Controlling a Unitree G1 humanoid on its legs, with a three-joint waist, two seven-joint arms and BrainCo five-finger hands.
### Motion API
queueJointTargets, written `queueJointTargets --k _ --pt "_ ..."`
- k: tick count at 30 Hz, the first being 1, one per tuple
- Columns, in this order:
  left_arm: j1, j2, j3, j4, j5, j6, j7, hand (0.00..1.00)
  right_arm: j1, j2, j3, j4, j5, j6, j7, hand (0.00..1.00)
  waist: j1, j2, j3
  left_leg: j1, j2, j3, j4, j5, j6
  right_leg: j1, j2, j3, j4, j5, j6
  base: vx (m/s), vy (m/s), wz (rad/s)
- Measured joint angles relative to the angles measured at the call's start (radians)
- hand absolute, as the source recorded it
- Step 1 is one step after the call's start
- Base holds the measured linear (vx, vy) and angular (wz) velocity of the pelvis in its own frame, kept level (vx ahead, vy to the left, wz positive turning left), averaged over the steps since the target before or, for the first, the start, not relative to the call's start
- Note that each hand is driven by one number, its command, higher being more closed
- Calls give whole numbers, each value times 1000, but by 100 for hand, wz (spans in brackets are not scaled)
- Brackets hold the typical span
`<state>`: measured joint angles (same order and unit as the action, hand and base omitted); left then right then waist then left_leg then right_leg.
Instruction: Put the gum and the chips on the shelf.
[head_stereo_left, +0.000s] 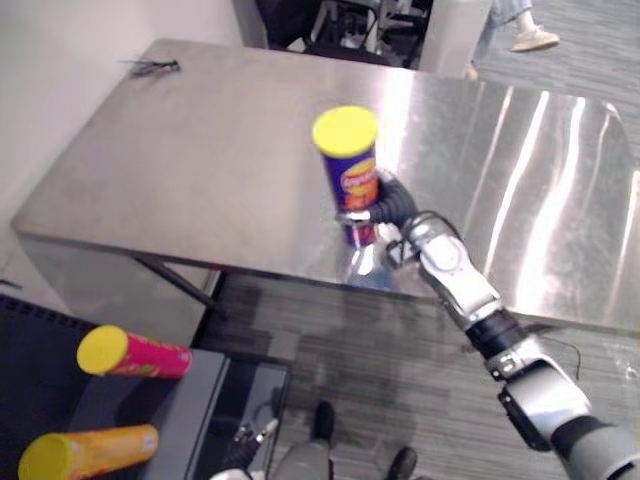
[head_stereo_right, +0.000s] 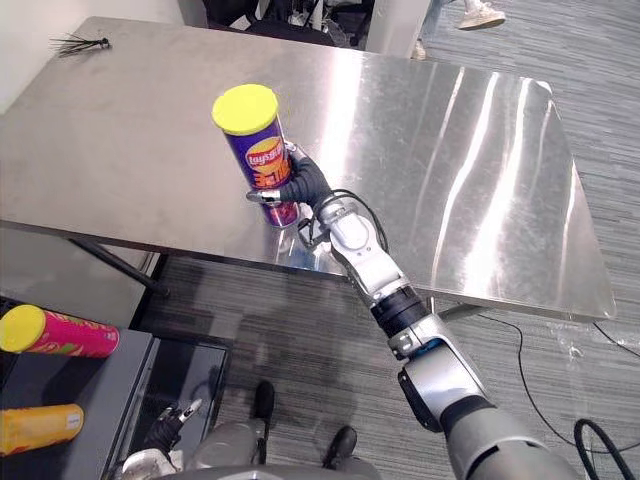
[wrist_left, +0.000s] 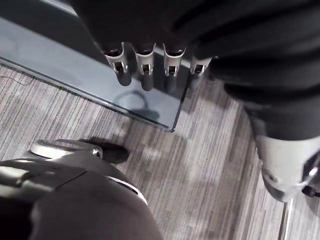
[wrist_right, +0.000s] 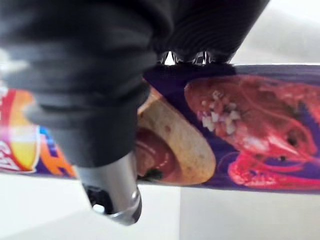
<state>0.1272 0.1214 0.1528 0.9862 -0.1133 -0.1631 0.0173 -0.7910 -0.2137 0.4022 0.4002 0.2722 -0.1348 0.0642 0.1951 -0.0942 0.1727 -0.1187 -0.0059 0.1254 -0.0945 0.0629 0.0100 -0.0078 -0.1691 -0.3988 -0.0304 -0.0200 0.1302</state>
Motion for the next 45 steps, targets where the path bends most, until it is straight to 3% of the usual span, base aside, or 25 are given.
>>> queueJointTargets --k 11,17,25,30,36,45 --pt "0 6 3 -9 0 2 11 0 -1 29 -3 -8 1 1 -21 100 -1 -16 -1 11 7 16 0 0 0 3 4 17 -2 13 -11 0 0 -4" --pt "2 7 3 -9 2 13 15 0 77 27 -60 -219 12 -2 -27 100 -7 -17 -2 37 14 36 0 -3 -4 17 9 37 -3 13 -11 -22 4 -12" --pt "27 20 12 10 10 18 15 0 380 -21 -238 -530 24 -23 -26 100 -58 -31 -37 51 15 56 0 -3 -6 22 8 58 -3 13 -10 -12 10 -8" --pt "50 20 12 15 12 20 15 0 555 -26 -369 -655 61 -50 -20 100 -87 -26 -72 60 17 62 0 -3 -6 27 10 67 -5 13 -10 -5 2 -4" --pt "59 19 13 50 21 20 8 0 728 -19 -487 -743 98 -81 -11 100 -118 -10 -107 75 20 86 -1 -7 -11 25 10 95 -3 13 -10 -28 11 -14" --pt "91 -1 34 50 22 20 3 0 828 15 -630 -747 125 -89 -21 100 -157 16 -142 88 23 124 -5 -13 -20 13 12 135 0 14 -8 -14 8 -13"
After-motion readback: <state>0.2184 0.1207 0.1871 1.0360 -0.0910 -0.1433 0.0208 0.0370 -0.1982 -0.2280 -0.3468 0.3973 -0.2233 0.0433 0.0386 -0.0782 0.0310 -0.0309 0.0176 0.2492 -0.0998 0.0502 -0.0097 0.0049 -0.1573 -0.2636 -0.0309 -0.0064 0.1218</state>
